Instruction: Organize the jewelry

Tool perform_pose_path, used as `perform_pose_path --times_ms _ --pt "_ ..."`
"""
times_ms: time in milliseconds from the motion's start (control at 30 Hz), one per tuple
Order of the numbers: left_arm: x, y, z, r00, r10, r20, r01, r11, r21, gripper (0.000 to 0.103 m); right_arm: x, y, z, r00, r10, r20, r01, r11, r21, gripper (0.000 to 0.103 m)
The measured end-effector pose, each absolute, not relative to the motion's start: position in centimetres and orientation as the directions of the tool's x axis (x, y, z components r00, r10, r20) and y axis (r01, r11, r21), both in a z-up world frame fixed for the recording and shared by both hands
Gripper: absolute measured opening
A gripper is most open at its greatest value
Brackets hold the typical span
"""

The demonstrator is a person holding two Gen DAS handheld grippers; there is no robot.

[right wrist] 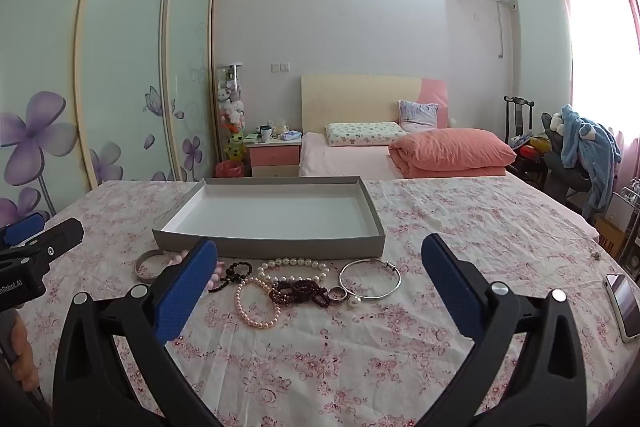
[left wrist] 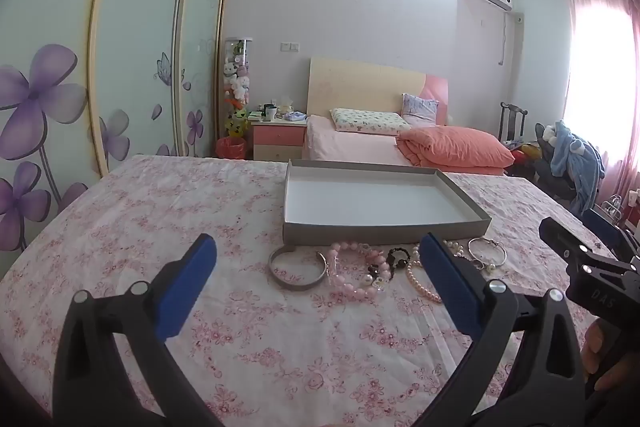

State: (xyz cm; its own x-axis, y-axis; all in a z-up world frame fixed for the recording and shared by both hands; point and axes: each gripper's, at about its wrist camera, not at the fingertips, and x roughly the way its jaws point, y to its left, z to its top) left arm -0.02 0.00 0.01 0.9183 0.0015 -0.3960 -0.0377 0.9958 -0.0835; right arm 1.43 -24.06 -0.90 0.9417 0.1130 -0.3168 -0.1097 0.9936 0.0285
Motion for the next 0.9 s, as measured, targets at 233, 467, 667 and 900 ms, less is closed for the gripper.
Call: perform_pose_path --times_ms 233,467,667,900 --pt "-0.01 -0.04 0.01 0.917 0.003 -0.399 -0.038 0.996 -0.080 0.099 1.43 -24.16 -0.92 0.941 0.114 -0.318 -0.110 0.993 0.031 0.101" --pt "-0.06 -0.18 0.00 0.915 0.002 -0.403 -0.037 0.996 -0.079 0.099 1.52 -24.21 -1.04 0.941 0.115 -0.320 -0.110 0.993 0.033 0.101" --pt "-0.12 -0.01 0.01 0.916 0.001 -0.402 -0.036 0.996 -0.080 0.099 1.59 -24.24 -1.15 0.940 0.115 -0.320 -0.110 0.993 0.034 0.101" --pt "-0.10 -0.01 0.00 0.914 0.000 -0.405 -0.035 0.996 -0.080 0.099 1.66 -24.19 -1.24 0.940 0.117 -0.322 -0.111 0.993 0.036 0.101"
